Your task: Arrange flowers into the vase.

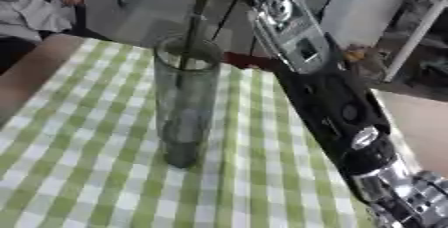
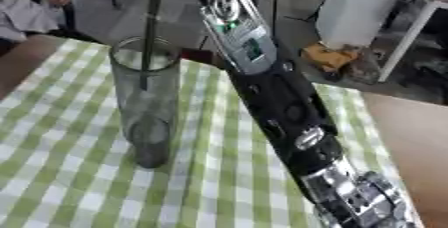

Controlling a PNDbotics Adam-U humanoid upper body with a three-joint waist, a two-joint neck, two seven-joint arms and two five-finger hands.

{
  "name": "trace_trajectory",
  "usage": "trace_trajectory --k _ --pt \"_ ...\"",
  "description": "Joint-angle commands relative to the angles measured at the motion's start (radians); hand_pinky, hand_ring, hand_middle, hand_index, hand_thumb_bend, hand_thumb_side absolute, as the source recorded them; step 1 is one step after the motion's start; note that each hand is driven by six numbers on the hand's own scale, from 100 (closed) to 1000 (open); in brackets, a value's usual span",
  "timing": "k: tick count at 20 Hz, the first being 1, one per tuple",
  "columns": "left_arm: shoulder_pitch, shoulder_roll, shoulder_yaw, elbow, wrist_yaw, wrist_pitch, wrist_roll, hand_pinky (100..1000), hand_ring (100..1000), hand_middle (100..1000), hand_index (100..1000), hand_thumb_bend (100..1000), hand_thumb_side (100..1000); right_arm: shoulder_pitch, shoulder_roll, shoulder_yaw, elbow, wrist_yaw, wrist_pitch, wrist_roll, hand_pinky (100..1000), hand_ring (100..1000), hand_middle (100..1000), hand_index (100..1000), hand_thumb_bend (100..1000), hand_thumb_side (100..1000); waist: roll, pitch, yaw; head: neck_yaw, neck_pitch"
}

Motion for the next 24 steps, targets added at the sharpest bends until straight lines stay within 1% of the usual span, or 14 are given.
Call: trace_trajectory --k 1,6,10,14,17,22,24 --pt "-0.008 -0.001 0.004 -0.014 -0.001 -0.001 0.003 589 876 911 915 100 853 -0.036 0.0 -0.014 -0.002 0.049 -0.004 0.023 474 507 344 281 366 831 0.017 -0.019 -0.002 0.001 -0.01" --pt "-0.008 -0.001 0.004 -0.014 -0.001 -0.001 0.002 589 876 911 916 100 852 -0.042 0.011 -0.013 0.012 0.087 -0.006 0.053 479 511 347 289 378 843 0.018 -0.018 -0.005 0.001 -0.008" --pt "-0.009 -0.001 0.004 -0.014 -0.002 0.0 0.003 589 876 911 915 100 852 -0.037 0.003 -0.003 0.017 0.117 -0.02 0.072 491 524 357 296 386 858 0.017 -0.018 -0.008 0.003 -0.007" --pt "-0.01 -0.001 0.004 -0.014 -0.002 0.001 0.003 589 876 911 916 100 851 -0.027 -0.004 0.002 0.022 0.134 -0.028 0.086 519 546 379 306 374 873 0.018 -0.018 -0.009 0.005 -0.007" --pt "-0.01 -0.001 0.004 -0.014 -0.002 0.001 0.004 589 876 911 916 100 850 -0.019 -0.01 0.008 0.022 0.143 -0.031 0.1 549 570 414 331 375 896 0.019 -0.018 -0.011 0.006 -0.007" --pt "-0.01 -0.001 0.005 -0.014 -0.003 0.002 0.004 589 876 911 916 100 850 -0.007 -0.026 0.015 0.016 0.156 -0.038 0.136 576 597 447 366 380 922 0.019 -0.021 -0.014 0.008 -0.009" --pt "-0.009 -0.001 0.005 -0.014 -0.003 0.003 0.005 589 876 911 916 100 849 -0.001 -0.034 0.019 0.013 0.163 -0.041 0.154 592 613 462 390 381 947 0.019 -0.022 -0.015 0.008 -0.008"
